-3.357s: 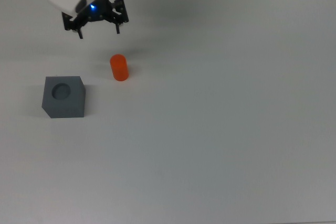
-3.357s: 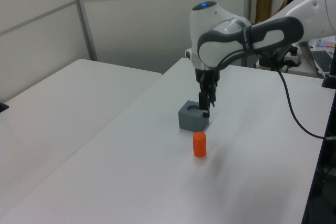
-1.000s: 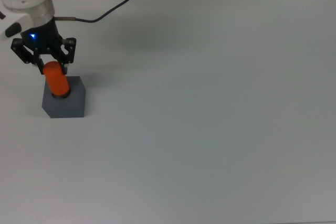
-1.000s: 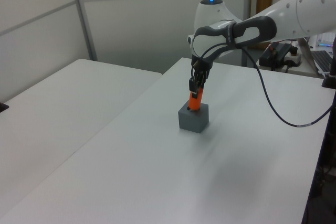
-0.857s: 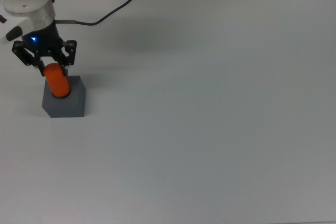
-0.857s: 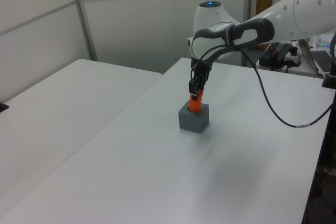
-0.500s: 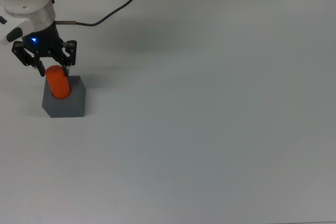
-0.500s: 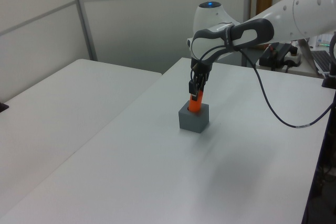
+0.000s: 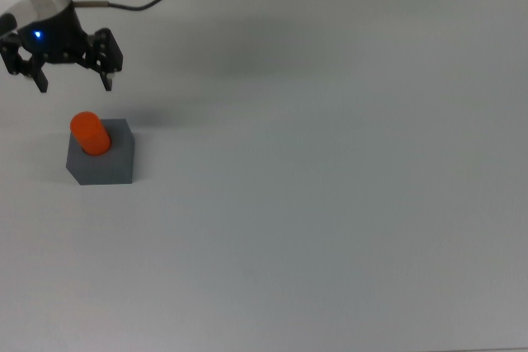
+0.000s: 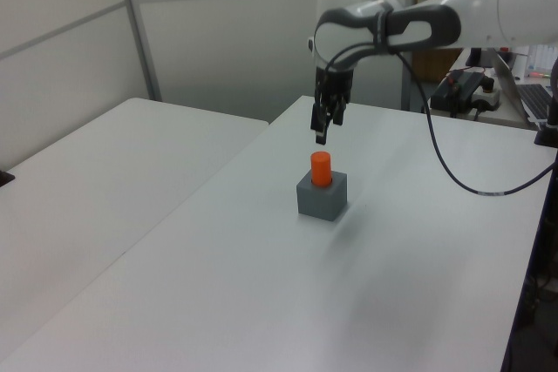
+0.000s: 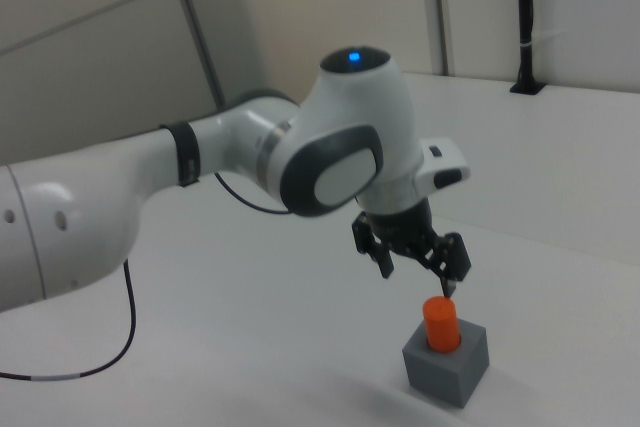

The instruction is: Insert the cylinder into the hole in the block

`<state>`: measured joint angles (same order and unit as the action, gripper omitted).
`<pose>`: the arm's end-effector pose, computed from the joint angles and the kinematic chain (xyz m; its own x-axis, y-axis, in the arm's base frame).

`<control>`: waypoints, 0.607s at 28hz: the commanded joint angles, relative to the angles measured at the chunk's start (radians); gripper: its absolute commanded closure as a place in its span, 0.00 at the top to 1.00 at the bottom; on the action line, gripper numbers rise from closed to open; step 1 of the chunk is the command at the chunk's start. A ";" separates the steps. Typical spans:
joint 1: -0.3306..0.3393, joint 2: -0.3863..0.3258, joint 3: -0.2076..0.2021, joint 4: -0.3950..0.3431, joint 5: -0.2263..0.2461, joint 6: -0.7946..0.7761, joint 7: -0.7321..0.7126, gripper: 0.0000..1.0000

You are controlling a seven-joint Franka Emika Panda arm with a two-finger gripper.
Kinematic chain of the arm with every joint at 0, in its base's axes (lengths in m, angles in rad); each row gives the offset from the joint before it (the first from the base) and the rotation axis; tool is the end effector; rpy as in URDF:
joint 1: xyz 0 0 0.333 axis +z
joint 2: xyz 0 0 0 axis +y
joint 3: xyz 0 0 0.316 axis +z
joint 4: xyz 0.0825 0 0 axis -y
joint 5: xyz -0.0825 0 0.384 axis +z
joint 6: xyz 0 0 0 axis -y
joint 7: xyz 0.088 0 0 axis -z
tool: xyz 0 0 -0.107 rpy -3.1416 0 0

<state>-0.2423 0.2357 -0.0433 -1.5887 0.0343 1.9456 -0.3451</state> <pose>0.6219 -0.1775 0.5091 0.9912 0.0515 0.1217 0.0495 -0.9986 0.0192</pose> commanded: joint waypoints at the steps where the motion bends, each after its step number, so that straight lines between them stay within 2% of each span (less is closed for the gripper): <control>1: 0.009 -0.022 -0.012 0.026 -0.008 -0.066 -0.005 1.00; 17: 0.018 -0.029 -0.007 0.027 -0.079 -0.142 -0.002 1.00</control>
<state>-0.2401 0.2163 -0.0433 -1.5659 -0.0129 1.8563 -0.3451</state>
